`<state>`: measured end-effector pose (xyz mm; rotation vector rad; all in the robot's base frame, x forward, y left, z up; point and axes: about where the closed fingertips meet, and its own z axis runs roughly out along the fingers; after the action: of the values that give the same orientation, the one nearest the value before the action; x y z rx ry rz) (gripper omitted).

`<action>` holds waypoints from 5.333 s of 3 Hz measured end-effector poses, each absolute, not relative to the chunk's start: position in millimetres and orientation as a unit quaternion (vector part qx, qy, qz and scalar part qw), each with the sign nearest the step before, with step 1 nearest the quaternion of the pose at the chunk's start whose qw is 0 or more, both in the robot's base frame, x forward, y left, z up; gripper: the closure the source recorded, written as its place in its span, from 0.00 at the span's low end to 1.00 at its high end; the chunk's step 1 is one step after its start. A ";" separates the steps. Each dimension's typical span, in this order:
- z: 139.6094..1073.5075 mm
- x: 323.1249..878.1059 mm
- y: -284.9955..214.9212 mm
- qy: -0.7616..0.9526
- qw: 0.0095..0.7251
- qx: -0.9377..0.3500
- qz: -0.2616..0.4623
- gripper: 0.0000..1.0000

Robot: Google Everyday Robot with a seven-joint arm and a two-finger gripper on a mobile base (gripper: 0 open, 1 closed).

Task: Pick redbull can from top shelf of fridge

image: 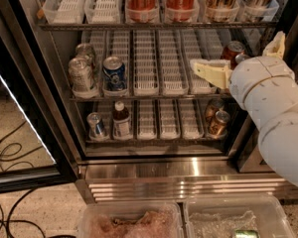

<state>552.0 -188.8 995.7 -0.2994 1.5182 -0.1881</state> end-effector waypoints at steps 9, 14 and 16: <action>1023.5 576.7 -201.9 0.549 0.827 -0.090 -0.084 0.09; 1037.9 592.0 -210.8 0.525 0.843 -0.048 -0.112 0.23; 1056.0 602.2 -212.3 0.498 0.858 -0.031 -0.120 0.32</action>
Offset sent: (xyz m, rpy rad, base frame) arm 0.0089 -0.0032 0.0061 0.0223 -0.0378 -0.0121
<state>602.2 -212.3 1056.0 -0.0653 1.0465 -0.2513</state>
